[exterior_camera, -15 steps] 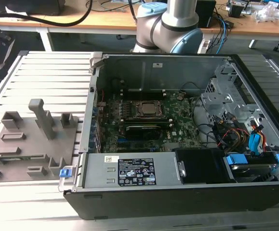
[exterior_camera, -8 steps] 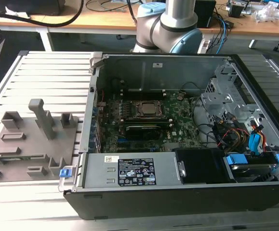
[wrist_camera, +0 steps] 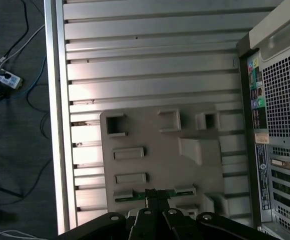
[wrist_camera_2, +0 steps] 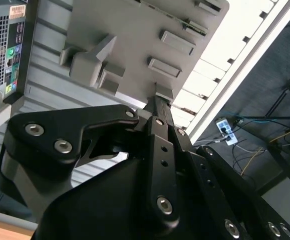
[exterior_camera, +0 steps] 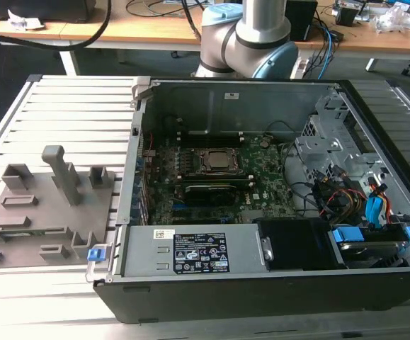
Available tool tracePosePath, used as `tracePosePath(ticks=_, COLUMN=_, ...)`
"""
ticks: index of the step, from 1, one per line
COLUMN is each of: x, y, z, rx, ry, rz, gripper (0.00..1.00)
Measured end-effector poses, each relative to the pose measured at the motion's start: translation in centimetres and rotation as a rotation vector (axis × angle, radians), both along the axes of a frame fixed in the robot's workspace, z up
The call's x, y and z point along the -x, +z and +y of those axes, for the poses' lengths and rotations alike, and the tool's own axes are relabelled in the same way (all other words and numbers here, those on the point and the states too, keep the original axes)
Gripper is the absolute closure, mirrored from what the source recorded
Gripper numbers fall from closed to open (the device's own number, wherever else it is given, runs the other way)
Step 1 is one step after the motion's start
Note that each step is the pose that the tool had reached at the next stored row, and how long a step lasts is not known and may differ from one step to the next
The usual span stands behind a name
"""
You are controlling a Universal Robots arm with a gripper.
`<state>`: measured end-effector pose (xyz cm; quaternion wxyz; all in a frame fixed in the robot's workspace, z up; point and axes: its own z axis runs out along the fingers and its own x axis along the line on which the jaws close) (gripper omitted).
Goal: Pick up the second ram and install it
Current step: 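Reach for the second ram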
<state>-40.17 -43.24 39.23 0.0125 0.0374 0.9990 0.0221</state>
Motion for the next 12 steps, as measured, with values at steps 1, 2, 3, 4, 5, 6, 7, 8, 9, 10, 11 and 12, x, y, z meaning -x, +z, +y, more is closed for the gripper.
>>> tracePosePath(ticks=1, x=0.0, y=0.0, z=-0.35, rx=0.0, ry=0.0, rz=0.0001, gripper=0.89)
tracePosePath(ticks=2, x=0.0, y=-0.01, z=-0.64, rx=0.0001, ry=0.0, rz=0.0, gripper=0.89)
tracePosePath(ticks=3, x=0.0, y=-0.02, z=-0.94, rx=0.0, ry=0.0, rz=0.0, gripper=0.89)
tracePosePath(ticks=4, x=0.0, y=-0.02, z=-1.1, rx=0.0, ry=0.0, rz=0.0, gripper=0.89)
tracePosePath(ticks=5, x=0.0, y=-0.02, z=-1.21, rx=0.0, ry=0.0, rz=0.0, gripper=0.89)
tracePosePath(ticks=6, x=-0.1, y=-0.03, z=-1.4, rx=0.0, ry=0.0, rz=0.0001, gripper=0.89)
tracePosePath(ticks=7, x=-0.1, y=-0.04, z=-1.66, rx=0.0, ry=0.0, rz=0.0, gripper=0.89)
tracePosePath(ticks=8, x=-0.1, y=-0.04, z=-1.79, rx=0.0, ry=0.0, rz=0.0, gripper=0.89)
tracePosePath(ticks=9, x=-0.1, y=-0.05, z=-1.89, rx=0.0, ry=0.0, rz=0.0, gripper=0.89)
tracePosePath(ticks=10, x=-0.1, y=-0.05, z=-2.06, rx=0.0, ry=0.0, rz=0.0, gripper=0.89)
tracePosePath(ticks=11, x=-0.1, y=-0.06, z=-2.24, rx=0.0, ry=0.0, rz=0.0001, gripper=0.89)
tracePosePath(ticks=12, x=-0.1, y=-0.07, z=-2.35, rx=0.0, ry=0.0, rz=0.0, gripper=0.89)
